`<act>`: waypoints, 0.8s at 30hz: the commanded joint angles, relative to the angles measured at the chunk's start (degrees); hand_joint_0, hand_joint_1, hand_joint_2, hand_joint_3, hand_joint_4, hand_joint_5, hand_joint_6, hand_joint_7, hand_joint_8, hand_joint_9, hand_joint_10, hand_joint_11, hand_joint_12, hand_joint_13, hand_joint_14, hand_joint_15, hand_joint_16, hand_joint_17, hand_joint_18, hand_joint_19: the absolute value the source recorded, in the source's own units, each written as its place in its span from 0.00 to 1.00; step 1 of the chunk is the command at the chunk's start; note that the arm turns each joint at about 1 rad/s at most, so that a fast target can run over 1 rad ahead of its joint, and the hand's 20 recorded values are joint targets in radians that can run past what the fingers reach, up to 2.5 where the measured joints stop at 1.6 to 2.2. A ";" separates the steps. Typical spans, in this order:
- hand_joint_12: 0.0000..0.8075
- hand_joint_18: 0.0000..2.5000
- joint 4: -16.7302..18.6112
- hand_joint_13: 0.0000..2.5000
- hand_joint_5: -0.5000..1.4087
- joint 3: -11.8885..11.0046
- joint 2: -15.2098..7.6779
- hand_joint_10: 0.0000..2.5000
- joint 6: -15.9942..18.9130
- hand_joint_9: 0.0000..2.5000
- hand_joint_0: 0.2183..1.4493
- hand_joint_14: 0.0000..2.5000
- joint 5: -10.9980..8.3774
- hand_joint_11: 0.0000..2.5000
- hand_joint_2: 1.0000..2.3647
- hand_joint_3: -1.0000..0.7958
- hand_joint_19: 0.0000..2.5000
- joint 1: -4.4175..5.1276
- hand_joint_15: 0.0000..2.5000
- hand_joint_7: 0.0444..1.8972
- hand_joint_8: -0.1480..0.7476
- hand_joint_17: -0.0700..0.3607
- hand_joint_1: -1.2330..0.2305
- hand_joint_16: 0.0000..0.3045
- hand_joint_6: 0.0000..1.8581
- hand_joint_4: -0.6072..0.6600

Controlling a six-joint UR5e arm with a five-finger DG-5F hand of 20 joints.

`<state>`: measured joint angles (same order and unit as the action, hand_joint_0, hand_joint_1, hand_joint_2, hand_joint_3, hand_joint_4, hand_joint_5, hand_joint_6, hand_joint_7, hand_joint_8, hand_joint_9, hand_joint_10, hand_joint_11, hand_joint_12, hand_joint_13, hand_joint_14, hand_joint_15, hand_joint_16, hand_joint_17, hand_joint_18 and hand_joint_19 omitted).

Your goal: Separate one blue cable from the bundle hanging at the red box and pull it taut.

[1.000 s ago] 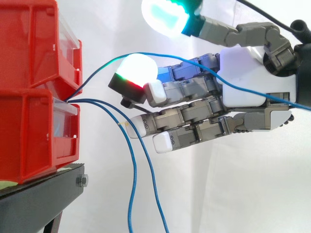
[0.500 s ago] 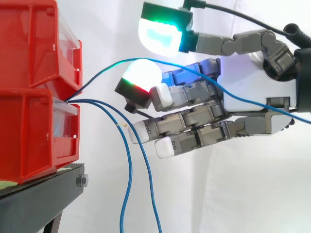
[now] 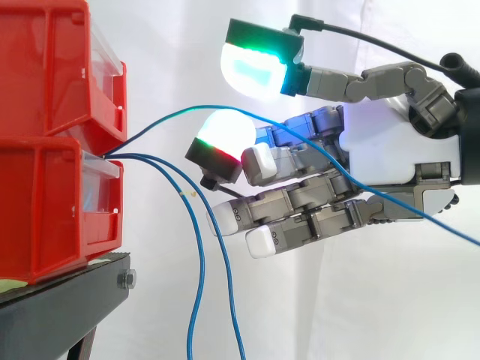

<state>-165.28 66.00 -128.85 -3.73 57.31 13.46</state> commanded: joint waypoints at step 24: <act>0.37 0.27 -1.80 0.32 0.21 0.01 0.00 0.01 1.35 0.44 0.31 0.01 -0.62 0.35 0.00 0.30 0.14 -0.10 0.16 0.65 0.51 0.31 0.53 0.09 0.27 0.67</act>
<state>-167.02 66.01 -128.85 -2.38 56.69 13.36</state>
